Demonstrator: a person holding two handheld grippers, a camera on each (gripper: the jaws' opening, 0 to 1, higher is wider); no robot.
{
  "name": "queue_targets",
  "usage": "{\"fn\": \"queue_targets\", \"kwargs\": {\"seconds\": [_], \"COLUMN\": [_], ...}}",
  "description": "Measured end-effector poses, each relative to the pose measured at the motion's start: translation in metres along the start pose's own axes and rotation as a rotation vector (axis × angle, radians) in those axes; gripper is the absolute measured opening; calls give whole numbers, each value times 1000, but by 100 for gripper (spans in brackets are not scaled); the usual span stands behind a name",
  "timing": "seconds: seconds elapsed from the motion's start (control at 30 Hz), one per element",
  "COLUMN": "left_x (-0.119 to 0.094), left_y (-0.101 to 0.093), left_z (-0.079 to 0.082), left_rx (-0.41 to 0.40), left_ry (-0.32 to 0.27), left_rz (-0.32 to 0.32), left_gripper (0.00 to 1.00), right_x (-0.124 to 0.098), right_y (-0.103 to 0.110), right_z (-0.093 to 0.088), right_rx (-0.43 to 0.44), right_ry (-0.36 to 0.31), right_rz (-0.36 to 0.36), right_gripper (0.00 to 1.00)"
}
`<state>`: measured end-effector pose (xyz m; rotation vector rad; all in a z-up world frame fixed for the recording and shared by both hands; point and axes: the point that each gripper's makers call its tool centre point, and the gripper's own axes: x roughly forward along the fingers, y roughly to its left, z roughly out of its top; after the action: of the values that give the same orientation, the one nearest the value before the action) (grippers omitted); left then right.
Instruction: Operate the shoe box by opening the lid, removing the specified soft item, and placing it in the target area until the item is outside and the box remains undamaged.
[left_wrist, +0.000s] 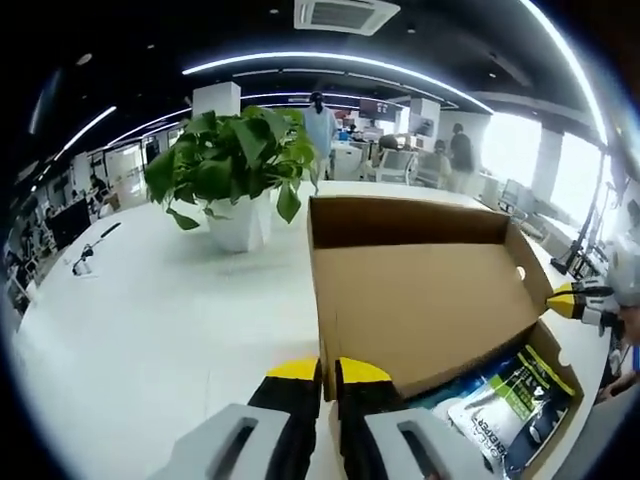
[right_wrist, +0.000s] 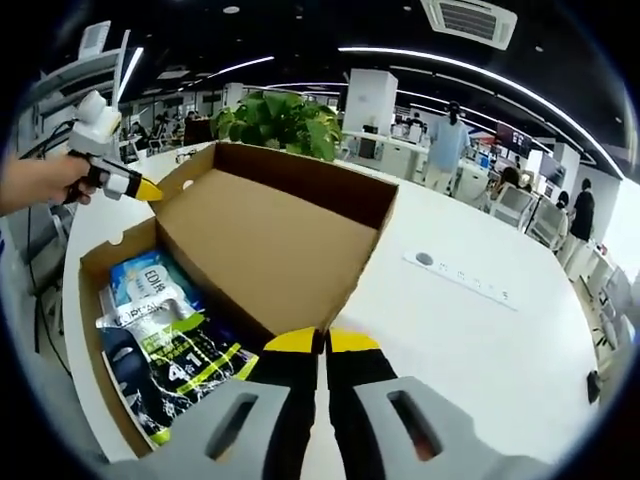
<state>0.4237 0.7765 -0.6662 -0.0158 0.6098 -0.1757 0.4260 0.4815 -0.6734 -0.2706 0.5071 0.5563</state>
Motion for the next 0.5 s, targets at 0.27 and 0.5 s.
{"fn": "queue_targets", "kwargs": {"seconds": [0.27, 0.5], "left_x": [-2, 1], "left_y": [2, 1], "left_z": [-3, -2], "left_rx": [-15, 1], "left_ry": [-15, -7], "left_rz": [20, 25], "left_gripper": [2, 2], "right_x": [5, 9], "right_y": [-3, -5], "right_z": [-1, -2], "right_rx": [-5, -3], "right_ry": [13, 25], "right_rz": [3, 8], "right_gripper": [1, 1]}}
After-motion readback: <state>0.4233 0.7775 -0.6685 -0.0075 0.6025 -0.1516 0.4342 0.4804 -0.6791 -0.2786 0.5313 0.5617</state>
